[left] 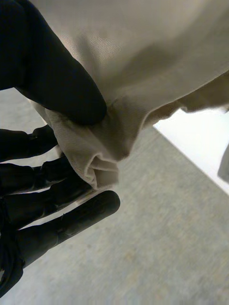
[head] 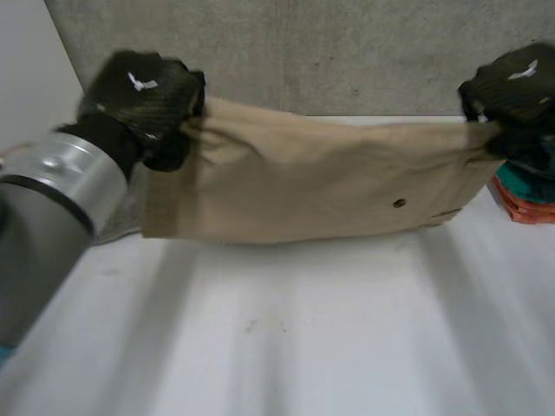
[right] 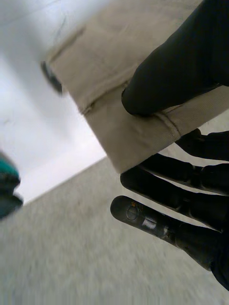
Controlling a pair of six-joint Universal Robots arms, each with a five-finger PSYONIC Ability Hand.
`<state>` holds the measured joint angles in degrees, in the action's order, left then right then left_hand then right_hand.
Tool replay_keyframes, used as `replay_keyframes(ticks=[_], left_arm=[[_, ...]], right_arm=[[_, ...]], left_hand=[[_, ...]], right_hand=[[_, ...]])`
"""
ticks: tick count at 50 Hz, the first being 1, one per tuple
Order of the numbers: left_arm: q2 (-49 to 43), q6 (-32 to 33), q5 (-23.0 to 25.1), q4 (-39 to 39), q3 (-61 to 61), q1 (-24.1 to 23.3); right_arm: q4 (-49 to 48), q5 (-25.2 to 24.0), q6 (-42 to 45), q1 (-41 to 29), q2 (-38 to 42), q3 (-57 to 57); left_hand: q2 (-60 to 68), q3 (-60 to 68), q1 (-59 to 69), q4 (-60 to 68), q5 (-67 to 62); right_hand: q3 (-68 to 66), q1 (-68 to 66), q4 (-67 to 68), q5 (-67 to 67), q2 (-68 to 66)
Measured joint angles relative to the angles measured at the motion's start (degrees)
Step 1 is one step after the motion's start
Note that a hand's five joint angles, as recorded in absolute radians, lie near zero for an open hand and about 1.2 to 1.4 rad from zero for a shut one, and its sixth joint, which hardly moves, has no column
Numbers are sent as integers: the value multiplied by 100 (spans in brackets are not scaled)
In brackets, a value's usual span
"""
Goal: Fold the laundry.
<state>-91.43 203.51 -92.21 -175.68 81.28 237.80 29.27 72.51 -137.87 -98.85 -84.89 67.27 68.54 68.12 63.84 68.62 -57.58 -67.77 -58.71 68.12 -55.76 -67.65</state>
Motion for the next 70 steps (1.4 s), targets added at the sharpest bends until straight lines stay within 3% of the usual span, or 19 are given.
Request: replay_keyframes(ticks=[5, 11, 20, 23, 28, 32, 33, 35, 37, 50, 59, 65, 70], left_arm=[[369, -2, 93, 474, -55, 6], [114, 15, 280, 693, -22, 38], [-1985, 53, 344, 261, -858, 172], [-2694, 59, 256, -177, -1557, 201], [-3411, 84, 49, -1490, -2950, 241], [-3472, 81, -21, -2298, -3395, 247], [-3417, 71, -54, -2925, -3575, 245], [-3322, 55, -73, -3505, -3651, 241], [-3183, 29, -80, -3986, -3618, 237], [-2674, -61, -68, -4119, -1331, 245], [-3120, -29, -83, -3887, 228, 205], [-3385, 0, -186, -3377, 880, 63], [-2969, -11, -369, -2716, 1288, 43]], right_arm=[[401, -59, 216, 87, -406, -6], [475, -66, 261, -12, -145, 170], [-295, 352, 31, -430, 1751, -139], [-1043, 664, -182, -510, 2266, -503], [-3159, 1103, -648, -639, 2661, -1062], [-4214, 1230, -857, -682, 2625, -1182], [-4533, 1271, -927, -695, 2590, -1215], [-5531, 1414, -1178, -775, 2435, -1348], [-5903, 1487, -1310, -847, 2348, -1460], [-5149, 1231, -1456, -1008, 2632, -1242], [-4606, 939, -1029, -996, 3676, -360], [-4023, 971, -447, -1031, 3972, 77], [-3562, 978, -186, -1011, 3515, 652]], left_hand=[[0, 0, 0, 1, 0], [8, 0, 0, 19, 0], [21, 1, 49, 22, 0], [22, 1, 49, 22, 0], [22, 1, 49, 24, 0], [22, 1, 49, 24, 0], [22, 1, 49, 25, 0], [23, 1, 49, 24, 0], [22, 1, 49, 25, 0], [29, 42, 76, 25, 0], [29, 42, 76, 25, 0], [30, 42, 76, 25, 0], [29, 42, 76, 26, 0]], right_hand=[[0, -6, 0, 0, 0], [0, -8, 0, -35, 0], [-34, -60, 1, -41, 0], [-34, -60, 1, -41, 0], [-34, -60, 6, -41, -11], [-34, -60, 11, -42, -14], [-34, -60, 13, -42, -14], [-34, -60, 16, -41, -14], [-34, -60, 16, -42, -14], [-66, -61, 16, -42, -14], [-84, -62, 16, -42, -14], [-99, -62, 16, -42, -14], [-118, -62, 16, -42, -14]])
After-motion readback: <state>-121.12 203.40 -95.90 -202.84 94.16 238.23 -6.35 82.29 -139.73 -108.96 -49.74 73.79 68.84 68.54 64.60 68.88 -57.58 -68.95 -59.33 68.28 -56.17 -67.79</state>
